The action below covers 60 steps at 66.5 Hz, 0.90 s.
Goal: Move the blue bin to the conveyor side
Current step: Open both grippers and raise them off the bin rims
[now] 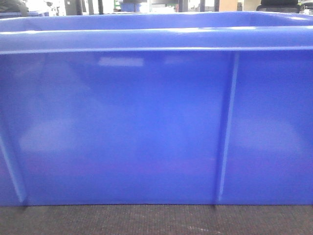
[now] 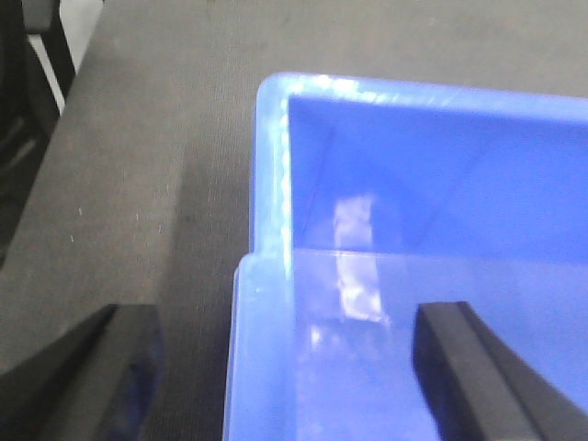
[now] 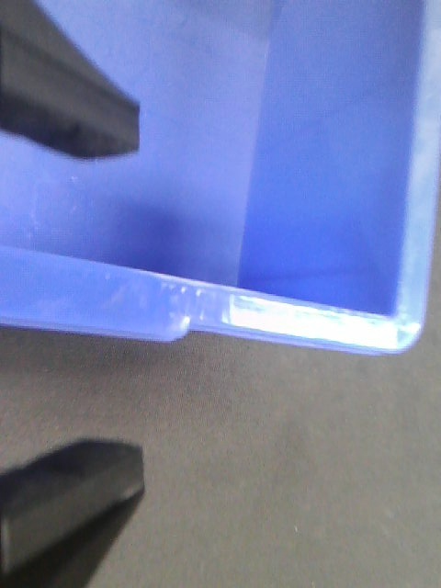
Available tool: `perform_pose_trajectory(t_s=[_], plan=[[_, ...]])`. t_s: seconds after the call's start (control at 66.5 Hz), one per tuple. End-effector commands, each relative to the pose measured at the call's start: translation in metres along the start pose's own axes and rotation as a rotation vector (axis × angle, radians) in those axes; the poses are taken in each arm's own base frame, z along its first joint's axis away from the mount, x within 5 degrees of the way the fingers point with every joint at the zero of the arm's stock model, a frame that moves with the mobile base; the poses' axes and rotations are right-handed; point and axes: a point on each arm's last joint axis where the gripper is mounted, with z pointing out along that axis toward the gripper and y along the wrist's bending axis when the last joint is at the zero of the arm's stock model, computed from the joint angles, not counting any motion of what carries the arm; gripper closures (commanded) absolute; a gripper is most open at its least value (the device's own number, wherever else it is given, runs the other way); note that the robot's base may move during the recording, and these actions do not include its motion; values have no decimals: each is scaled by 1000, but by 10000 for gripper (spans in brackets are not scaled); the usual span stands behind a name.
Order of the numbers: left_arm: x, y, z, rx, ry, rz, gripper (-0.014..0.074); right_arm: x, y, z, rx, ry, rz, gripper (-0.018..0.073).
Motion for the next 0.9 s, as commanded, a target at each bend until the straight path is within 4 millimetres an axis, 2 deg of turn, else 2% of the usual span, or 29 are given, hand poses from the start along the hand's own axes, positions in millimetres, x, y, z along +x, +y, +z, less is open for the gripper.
perform_pose_trajectory(t_s=[0.0, 0.15, 0.241, 0.316, 0.406, 0.511, 0.602, 0.752, 0.887], plan=[[-7, -1, -24, 8, -80, 7, 314, -10, -2, -24, 9, -38, -9, 179], [-13, -3, -60, 18, -201, 13, 631, -23, -2, -56, 2, -123, -4, 504], [-23, -4, -77, 18, -351, 29, 588, -28, -1, -69, -5, -175, -2, 659], [-28, -4, -88, 22, -432, 32, 580, -31, -1, -80, -9, -208, 0, 636], [-27, -5, -96, 24, -447, 32, 587, -31, -2, -94, -7, -205, 2, 634], [-23, -5, -105, 25, -440, 33, 593, -24, -4, -109, -4, -213, 3, 634], [-12, -4, -108, 27, -434, 28, 593, -12, -6, -121, -3, -293, -8, 638], [20, 0, -108, 34, -429, 12, 593, 31, -12, -124, 0, -405, -38, 638], [55, 4, -111, 33, -467, 11, 593, 81, -16, -117, -10, -497, -64, 638]])
